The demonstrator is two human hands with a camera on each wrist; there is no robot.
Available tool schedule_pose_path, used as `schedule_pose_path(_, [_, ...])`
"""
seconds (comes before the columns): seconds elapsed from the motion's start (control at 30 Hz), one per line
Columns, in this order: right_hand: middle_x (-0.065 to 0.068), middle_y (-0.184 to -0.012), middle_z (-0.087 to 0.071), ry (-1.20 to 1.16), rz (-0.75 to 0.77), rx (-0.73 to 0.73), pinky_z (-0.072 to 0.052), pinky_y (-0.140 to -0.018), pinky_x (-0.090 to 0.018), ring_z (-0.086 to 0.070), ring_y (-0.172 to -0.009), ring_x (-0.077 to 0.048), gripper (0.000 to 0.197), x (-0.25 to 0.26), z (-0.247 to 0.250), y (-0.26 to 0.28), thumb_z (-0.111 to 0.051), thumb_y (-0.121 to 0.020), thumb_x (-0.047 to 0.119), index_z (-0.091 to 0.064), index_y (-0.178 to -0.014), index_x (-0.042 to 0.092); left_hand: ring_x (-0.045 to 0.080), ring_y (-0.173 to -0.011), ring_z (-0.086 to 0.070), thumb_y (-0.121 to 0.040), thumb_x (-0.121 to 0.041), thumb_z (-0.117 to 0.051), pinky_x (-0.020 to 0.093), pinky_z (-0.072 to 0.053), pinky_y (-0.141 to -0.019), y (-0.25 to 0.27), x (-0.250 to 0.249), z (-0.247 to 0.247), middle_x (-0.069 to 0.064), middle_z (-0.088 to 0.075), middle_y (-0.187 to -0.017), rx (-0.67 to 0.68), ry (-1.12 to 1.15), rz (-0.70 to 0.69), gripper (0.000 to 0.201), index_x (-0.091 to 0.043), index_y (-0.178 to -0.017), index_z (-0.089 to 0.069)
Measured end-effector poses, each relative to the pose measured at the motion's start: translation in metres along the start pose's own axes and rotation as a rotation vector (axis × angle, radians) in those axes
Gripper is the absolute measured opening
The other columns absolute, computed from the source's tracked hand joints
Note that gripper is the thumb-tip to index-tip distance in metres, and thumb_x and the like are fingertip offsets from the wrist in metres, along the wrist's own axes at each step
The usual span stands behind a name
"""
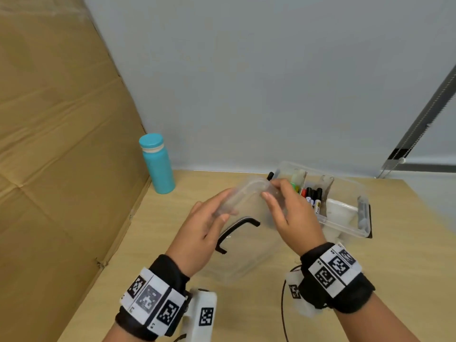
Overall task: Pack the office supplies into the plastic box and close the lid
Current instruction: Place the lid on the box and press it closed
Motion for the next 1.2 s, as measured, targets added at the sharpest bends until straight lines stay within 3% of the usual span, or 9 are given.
schedule_pose_path(0.13, [0.014,-0.088,-0.060,-0.235,-0.096,-0.239,-0.047,-0.069,-0.015,-0.059,-0.080,-0.001,0.017,-0.022,0.046,0.015,-0.044,-0.098,0.036,-0.048,-0.107,0.022,0.003,-0.112,-0.046,-0.088,-0.051,-0.045,0.042,-0.039,-0.100,-0.014,-0.017,-0.011,-0.021,-0.052,-0.113,-0.167,-0.173,-0.029,0.042,-0.045,-0.129,-0.044])
schedule_pose_path(0.23, [0.008,-0.081,-0.054,-0.393,-0.182,-0.433,-0.046,-0.063,-0.016,-0.055,-0.070,-0.003,0.009,-0.045,0.079,0.024,-0.042,-0.098,0.022,-0.048,-0.103,0.016,0.005,-0.120,-0.040,-0.082,-0.060,-0.045,0.038,-0.033,-0.104,-0.022,-0.011,-0.019,-0.015,-0.045,-0.123,-0.306,-0.192,0.058,0.059,-0.039,-0.136,-0.034])
schedule_pose_path(0.4, [0.002,-0.071,-0.049,-0.517,-0.391,-0.539,-0.044,-0.063,-0.028,-0.049,-0.060,-0.007,0.010,-0.090,0.096,0.033,-0.036,-0.102,0.023,-0.044,-0.107,0.019,-0.001,-0.122,-0.048,-0.092,-0.043,-0.047,0.020,-0.040,-0.099,-0.047,-0.023,-0.064,-0.013,-0.053,-0.130,-0.162,0.154,0.102,0.057,-0.030,-0.144,-0.024])
schedule_pose_path(0.5, [0.002,-0.087,-0.054,-0.502,-0.534,-0.488,-0.047,-0.068,-0.028,-0.053,-0.068,-0.008,0.024,-0.116,0.096,0.033,-0.035,-0.102,0.022,-0.037,-0.125,0.023,0.002,-0.124,-0.046,-0.098,-0.036,-0.041,0.025,-0.038,-0.102,-0.077,-0.030,-0.089,-0.012,-0.047,-0.138,-0.103,0.151,0.135,0.049,-0.028,-0.144,-0.027])
schedule_pose_path(0.57, [-0.003,-0.117,-0.052,-0.416,-0.600,-0.413,-0.050,-0.086,-0.036,-0.056,-0.094,-0.014,0.037,-0.132,0.096,0.031,-0.036,-0.101,0.022,-0.030,-0.138,0.024,0.008,-0.124,-0.046,-0.098,-0.034,-0.040,0.026,-0.037,-0.101,-0.102,-0.024,-0.103,-0.005,-0.048,-0.138,-0.081,0.103,0.183,0.047,-0.024,-0.143,-0.028])
schedule_pose_path(0.63, [-0.009,-0.144,-0.031,-0.255,-0.677,-0.266,-0.033,-0.108,-0.037,-0.038,-0.129,-0.022,0.056,-0.144,0.093,0.030,-0.041,-0.099,0.024,-0.016,-0.149,0.018,0.015,-0.128,-0.046,-0.099,-0.034,-0.039,0.028,-0.037,-0.103,-0.126,-0.014,-0.120,0.000,-0.047,-0.141,-0.018,0.036,0.246,0.049,-0.021,-0.144,-0.028])
schedule_pose_path(0.7, [-0.012,-0.153,-0.016,-0.095,-0.743,-0.154,-0.019,-0.115,-0.040,-0.017,-0.141,-0.028,0.074,-0.151,0.087,0.030,-0.047,-0.096,0.030,-0.001,-0.151,0.011,0.020,-0.134,-0.040,-0.100,-0.034,-0.037,0.030,-0.032,-0.108,-0.144,-0.003,-0.135,0.004,-0.040,-0.148,0.048,-0.055,0.308,0.050,-0.017,-0.146,-0.027])
schedule_pose_path(0.97, [-0.015,-0.155,-0.008,-0.052,-0.784,0.023,-0.037,-0.103,-0.035,-0.038,-0.132,-0.032,0.083,-0.161,0.077,0.032,-0.048,-0.095,0.035,0.007,-0.150,0.007,0.028,-0.126,-0.049,-0.099,-0.029,-0.038,0.035,-0.038,-0.103,-0.167,0.031,-0.157,0.011,-0.049,-0.140,0.234,-0.257,0.417,0.044,-0.012,-0.140,-0.036])
schedule_pose_path(1.2, [-0.007,-0.156,-0.013,0.010,-0.661,0.190,-0.037,-0.103,-0.033,-0.039,-0.132,-0.026,0.079,-0.170,0.084,0.025,-0.042,-0.096,0.044,0.004,-0.151,0.012,0.020,-0.105,-0.059,-0.098,-0.035,-0.037,0.028,-0.046,-0.083,-0.120,0.026,-0.148,0.005,-0.056,-0.126,0.113,-0.275,0.426,0.042,-0.015,-0.135,-0.038])
Point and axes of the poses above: each hand's wrist, its own y-axis away from the middle knuckle, its own z-axis out of the back of the hand, x = y × z, the point moved 3 cm from there along -y, towards the middle knuckle
